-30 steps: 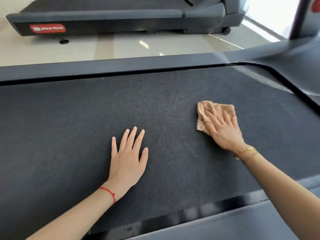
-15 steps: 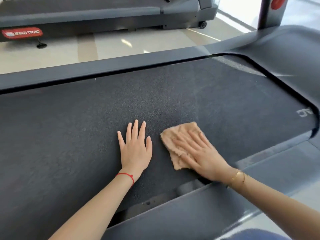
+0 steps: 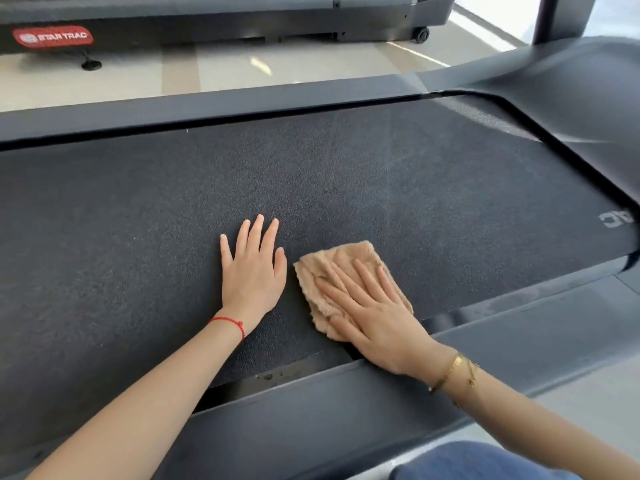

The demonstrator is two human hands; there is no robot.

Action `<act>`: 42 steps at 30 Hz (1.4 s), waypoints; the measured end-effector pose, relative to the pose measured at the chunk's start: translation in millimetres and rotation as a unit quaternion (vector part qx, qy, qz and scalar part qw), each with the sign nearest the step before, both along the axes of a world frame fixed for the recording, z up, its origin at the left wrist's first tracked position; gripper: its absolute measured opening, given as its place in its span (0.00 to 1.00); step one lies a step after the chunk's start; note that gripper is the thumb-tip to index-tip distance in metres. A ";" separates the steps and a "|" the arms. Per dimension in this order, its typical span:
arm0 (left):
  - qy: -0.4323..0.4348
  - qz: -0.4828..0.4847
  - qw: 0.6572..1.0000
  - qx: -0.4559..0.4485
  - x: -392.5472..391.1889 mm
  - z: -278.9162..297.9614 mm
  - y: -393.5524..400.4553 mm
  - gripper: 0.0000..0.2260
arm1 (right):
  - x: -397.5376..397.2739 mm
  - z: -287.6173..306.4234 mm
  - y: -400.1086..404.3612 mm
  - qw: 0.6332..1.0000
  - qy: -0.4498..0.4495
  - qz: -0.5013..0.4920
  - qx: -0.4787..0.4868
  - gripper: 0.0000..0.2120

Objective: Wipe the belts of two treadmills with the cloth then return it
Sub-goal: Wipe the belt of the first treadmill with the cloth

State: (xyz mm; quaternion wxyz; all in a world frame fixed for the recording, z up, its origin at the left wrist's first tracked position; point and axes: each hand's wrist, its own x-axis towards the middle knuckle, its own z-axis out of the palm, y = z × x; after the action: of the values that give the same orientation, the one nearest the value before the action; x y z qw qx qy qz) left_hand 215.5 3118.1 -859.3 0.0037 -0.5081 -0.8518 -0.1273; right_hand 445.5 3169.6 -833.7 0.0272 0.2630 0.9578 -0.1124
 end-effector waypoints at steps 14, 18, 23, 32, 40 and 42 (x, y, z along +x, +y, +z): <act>-0.028 0.022 0.999 -0.012 -6.1 5.5 -30.7 0.24 | 6.2 4.1 58.1 0.997 0.007 -0.071 -0.003 0.25; -0.019 0.070 0.997 -0.014 -16.4 4.4 -62.3 0.24 | -35.8 1.9 7.1 0.995 0.010 0.100 -0.007 0.26; -0.014 0.127 0.991 -0.045 -27.9 7.9 -103.5 0.24 | -60.9 -4.1 -11.2 0.977 0.031 0.208 -0.024 0.26; 0.028 0.096 0.986 -0.130 -51.3 20.1 -150.0 0.25 | -152.7 -2.4 73.3 0.999 0.001 0.034 -0.009 0.26; 0.022 0.100 0.991 -0.086 -107.6 10.8 -164.7 0.24 | -189.3 -11.5 -39.9 0.986 0.036 0.163 0.004 0.25; 0.021 0.089 0.993 -0.080 -123.1 8.1 -168.1 0.24 | -182.8 -16.2 -63.7 0.977 0.044 0.210 0.007 0.26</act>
State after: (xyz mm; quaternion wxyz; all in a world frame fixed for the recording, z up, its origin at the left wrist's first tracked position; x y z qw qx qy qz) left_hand 92.4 2950.0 -851.2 -0.0083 -0.4313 -0.9009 -0.0469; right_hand 262.6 3105.9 -849.9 0.0062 0.0513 0.9927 -0.1089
